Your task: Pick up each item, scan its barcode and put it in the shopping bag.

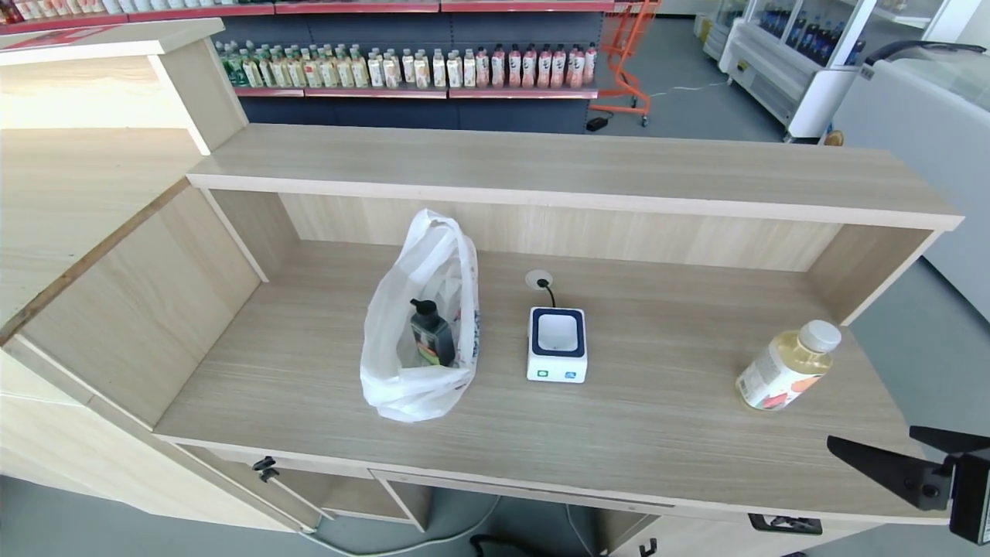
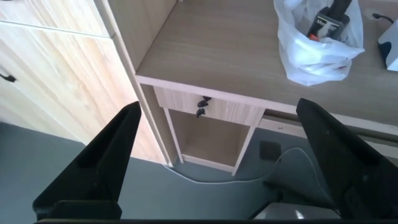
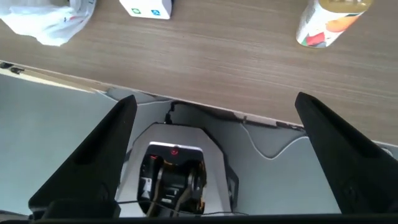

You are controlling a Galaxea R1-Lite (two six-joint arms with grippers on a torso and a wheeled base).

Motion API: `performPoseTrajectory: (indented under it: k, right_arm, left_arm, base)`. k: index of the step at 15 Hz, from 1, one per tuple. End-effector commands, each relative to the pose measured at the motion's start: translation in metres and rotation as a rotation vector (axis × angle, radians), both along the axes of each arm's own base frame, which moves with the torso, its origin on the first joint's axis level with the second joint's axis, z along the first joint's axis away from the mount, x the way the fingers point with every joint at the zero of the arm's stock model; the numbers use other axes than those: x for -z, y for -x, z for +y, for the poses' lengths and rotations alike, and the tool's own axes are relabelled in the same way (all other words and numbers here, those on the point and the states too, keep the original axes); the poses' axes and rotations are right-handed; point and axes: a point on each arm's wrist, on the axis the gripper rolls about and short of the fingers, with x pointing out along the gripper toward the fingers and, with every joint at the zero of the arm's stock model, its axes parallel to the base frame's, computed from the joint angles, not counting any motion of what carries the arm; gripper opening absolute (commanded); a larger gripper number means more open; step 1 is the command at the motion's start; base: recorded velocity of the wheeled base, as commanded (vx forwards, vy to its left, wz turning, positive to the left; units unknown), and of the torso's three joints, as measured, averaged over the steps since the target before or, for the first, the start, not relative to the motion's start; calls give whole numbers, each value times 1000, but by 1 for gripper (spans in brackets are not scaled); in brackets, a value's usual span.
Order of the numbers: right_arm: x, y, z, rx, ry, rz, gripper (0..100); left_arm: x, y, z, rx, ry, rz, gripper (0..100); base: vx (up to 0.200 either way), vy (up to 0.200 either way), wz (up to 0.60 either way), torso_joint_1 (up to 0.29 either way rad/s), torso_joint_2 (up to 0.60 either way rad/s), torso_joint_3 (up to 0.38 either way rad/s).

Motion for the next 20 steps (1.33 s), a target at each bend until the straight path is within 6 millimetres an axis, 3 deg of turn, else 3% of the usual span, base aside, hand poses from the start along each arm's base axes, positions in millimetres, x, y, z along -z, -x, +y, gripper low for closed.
performPoseTrajectory:
  k: [1,9,14,20]
  right_arm:
    - [6,-8,-1,21,9,43,100]
    - [17,-34,-5,100,5,149,100]
    - [39,-64,-4,181,50,293,100]
    - [68,-82,-9,274,106,324,100]
  left_arm:
    - [0,0,0,-1,0,-1,100]
    - [0,0,0,-2,0,-1,100]
    - [0,0,0,-1,-1,0,100]
    - [0,0,0,-2,-1,0,100]
  base:
    - [0,-200,0,7,2,2]
    - [0,-200,0,4,0,2]
    - [0,0,0,0,0,0]
    - [0,0,0,0,0,0]
